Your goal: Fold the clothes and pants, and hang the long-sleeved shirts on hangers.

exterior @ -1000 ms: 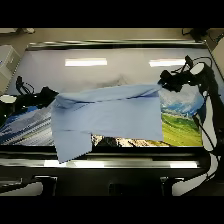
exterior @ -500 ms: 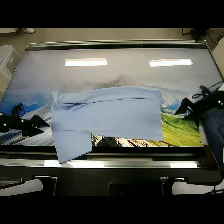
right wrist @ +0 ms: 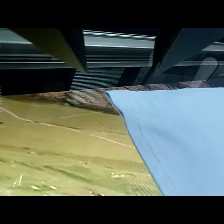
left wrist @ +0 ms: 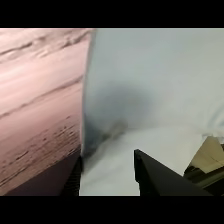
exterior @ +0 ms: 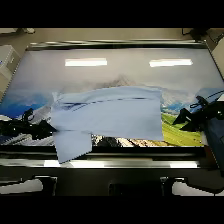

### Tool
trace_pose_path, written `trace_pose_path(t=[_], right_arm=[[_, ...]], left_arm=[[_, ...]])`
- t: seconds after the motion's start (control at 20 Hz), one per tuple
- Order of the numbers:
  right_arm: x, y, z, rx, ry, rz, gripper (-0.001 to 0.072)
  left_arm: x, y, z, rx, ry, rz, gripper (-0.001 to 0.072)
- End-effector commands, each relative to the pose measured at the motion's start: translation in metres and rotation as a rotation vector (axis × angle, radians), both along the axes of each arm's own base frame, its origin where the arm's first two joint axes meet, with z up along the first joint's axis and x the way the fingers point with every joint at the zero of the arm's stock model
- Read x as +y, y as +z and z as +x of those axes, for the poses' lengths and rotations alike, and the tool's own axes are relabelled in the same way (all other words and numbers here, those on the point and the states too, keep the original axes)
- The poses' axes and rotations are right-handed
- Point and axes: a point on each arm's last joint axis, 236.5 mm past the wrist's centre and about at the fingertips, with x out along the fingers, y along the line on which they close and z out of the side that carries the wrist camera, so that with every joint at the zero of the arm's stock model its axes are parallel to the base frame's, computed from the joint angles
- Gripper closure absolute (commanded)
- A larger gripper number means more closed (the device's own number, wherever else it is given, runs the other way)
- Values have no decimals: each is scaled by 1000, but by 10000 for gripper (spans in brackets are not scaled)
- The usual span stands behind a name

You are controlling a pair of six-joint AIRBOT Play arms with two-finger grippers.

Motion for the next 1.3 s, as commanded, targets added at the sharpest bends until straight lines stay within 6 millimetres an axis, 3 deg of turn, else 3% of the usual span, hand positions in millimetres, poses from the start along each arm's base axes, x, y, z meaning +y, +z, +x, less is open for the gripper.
trace_pose_path(t=[0.0, 0.05, 0.1, 0.2, 0.25, 0.35, 0.6, 0.8, 0.85, 0.9, 0.95, 1.0, 1.1, 1.15, 1.2, 1.25], right_arm=[[3, 1, -4, 9, 10, 14, 204], [4, 0, -7, 16, 23, 10, 204], [4, -5, -14, 41, 46, -2, 204], [12, -24, -34, 110, 94, -27, 201], [21, -37, -42, 128, 105, -21, 155], [35, -58, -51, 135, 93, -5, 137], [56, -74, -39, 76, -1, 60, 147], [76, -81, -18, 0, -4, 55, 200], [82, -84, -16, 3, -7, 49, 249], [89, -85, -17, 11, 10, 53, 343], [96, -84, -20, 19, 34, 63, 465], [101, -80, -25, 32, 54, 81, 679], [105, -64, -22, -6, 113, 116, 674], [103, -49, -10, -67, 145, 106, 676], [98, -24, 11, -161, 171, 79, 676], [87, 11, 41, -291, 182, 20, 676]], left_arm=[[-5, -11, 12, -18, 14, 31, 376], [-5, -11, 13, -18, 21, 35, 589], [-5, -11, 13, -18, 20, 36, 683], [-6, -11, 12, -16, 17, 32, 686], [-7, -10, 11, -14, 11, 27, 687], [-9, -7, 8, -12, -4, 16, 688], [-9, 3, 11, -42, -7, 28, 687], [-11, 7, 9, -40, -15, 20, 687], [-11, 7, 8, -40, -16, 19, 687], [-11, 7, 8, -39, -16, 19, 687], [-11, 7, 8, -40, -16, 19, 687], [-11, 7, 8, -40, -16, 18, 687], [-14, 17, 16, -60, -11, -8, 688], [-13, 32, 28, -103, -4, -13, 689], [-9, 56, 50, -191, 15, 0, 690], [0, 97, 80, -330, 42, 34, 690]])
